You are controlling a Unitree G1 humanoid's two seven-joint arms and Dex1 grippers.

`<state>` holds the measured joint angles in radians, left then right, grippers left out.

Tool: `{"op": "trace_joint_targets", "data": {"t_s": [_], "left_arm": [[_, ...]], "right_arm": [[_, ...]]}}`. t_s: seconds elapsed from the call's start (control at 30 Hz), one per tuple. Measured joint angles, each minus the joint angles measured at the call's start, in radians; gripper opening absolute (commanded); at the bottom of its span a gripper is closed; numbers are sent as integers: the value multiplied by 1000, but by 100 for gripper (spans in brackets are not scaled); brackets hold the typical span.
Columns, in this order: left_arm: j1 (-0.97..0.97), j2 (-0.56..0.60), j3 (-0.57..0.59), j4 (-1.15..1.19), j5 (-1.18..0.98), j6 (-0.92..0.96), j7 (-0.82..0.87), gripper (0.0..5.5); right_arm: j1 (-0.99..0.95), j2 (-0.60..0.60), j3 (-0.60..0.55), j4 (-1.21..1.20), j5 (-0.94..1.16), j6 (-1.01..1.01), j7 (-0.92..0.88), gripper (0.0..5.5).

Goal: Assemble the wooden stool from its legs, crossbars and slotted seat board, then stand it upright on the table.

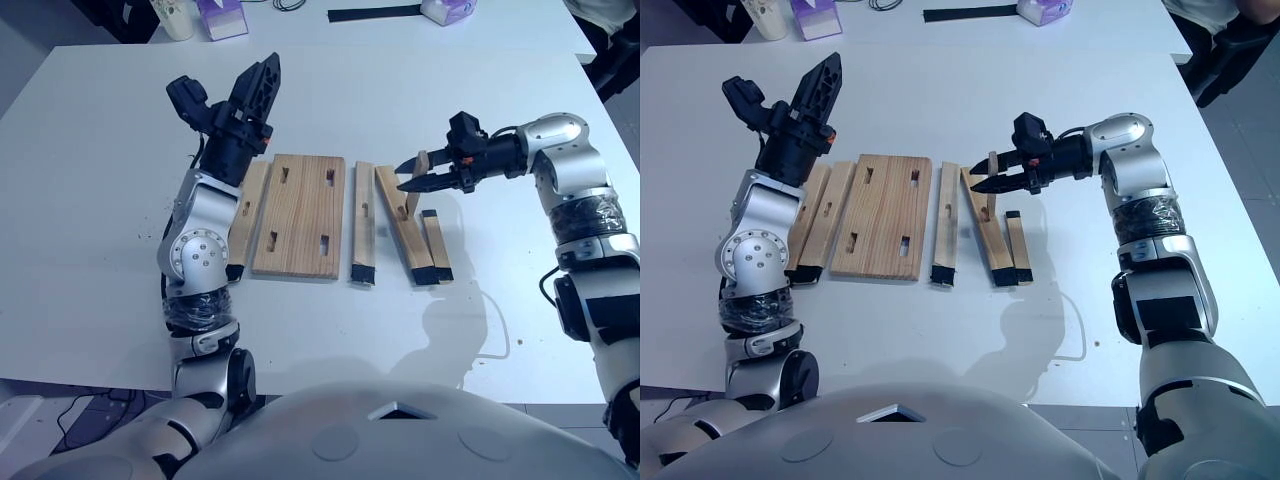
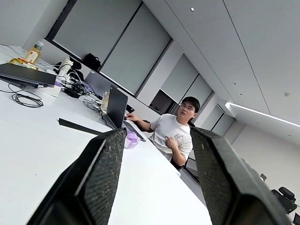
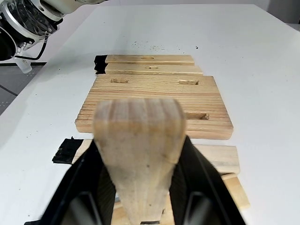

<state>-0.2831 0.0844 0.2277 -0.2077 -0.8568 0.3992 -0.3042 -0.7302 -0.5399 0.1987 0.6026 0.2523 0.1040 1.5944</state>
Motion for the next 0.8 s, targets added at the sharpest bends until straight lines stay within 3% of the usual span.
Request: {"op": "trace_joint_targets", "data": {"t_s": [0.8], "left_arm": [[26, -2, -19, 3, 25, -21, -23, 252]], "right_arm": [[-30, 41, 18, 141, -31, -146, 16, 130]]}}
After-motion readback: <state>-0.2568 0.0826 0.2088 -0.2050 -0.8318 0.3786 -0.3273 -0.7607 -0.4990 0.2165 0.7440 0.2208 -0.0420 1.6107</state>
